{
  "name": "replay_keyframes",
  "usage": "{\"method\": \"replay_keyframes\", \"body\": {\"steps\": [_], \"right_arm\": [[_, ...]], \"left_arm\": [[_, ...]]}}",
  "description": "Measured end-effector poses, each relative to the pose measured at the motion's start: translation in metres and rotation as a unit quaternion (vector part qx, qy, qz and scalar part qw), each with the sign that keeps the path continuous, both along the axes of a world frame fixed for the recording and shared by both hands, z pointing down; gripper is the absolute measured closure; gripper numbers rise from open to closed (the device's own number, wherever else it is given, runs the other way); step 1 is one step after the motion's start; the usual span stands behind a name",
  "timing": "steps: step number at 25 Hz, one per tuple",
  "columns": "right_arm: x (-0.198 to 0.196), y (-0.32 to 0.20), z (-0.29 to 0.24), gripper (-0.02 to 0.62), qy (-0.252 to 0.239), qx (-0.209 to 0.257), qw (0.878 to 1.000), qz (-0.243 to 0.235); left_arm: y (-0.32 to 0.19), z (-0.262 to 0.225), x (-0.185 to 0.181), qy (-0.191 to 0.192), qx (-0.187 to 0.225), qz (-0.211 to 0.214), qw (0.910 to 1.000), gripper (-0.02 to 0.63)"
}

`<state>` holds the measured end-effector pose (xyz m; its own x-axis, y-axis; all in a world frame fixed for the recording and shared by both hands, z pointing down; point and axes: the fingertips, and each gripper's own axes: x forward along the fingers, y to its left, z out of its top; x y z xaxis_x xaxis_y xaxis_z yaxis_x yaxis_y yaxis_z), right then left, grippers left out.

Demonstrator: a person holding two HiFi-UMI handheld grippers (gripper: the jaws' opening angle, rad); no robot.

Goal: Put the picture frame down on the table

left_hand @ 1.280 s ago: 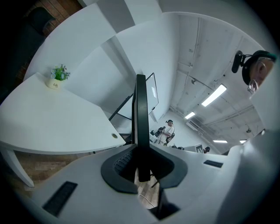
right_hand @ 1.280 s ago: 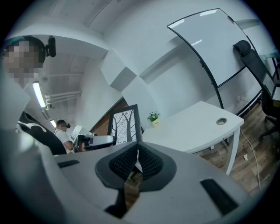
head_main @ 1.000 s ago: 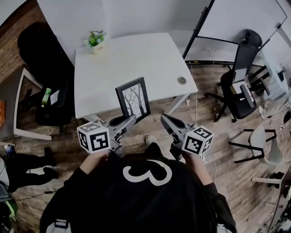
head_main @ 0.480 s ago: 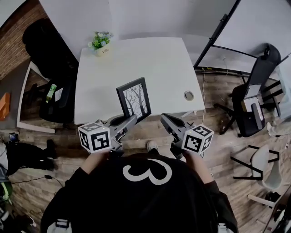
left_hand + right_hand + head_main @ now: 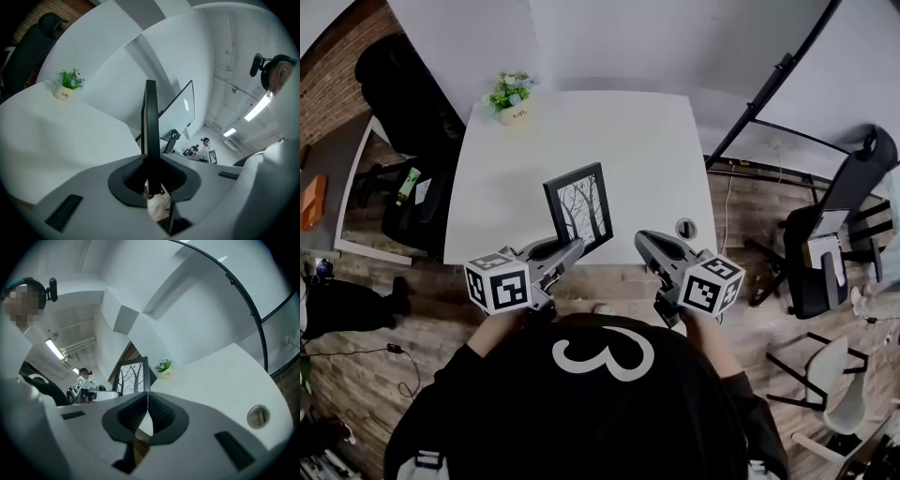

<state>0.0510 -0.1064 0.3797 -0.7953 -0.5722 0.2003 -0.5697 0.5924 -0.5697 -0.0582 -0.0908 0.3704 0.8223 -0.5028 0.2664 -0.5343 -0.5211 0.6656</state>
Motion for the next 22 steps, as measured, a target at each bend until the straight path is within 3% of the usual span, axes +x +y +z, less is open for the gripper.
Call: {"method": "replay_keyframes", "body": {"steps": [9, 22], "right_arm": [[0.022, -0.027, -0.003, 0.571, -0.007, 0.015, 0.999, -0.027], [0.031, -0.024, 0.005, 0.571, -0.008, 0.011, 0.999, -0.030]], "left_arm": [[-0.016, 0.002, 0.022, -0.007, 0.005, -0.031, 0.9995, 0.545], [-0.014, 0.008, 0.027, -0.015, 0.002, -0.033, 0.9993, 0.545]]}}
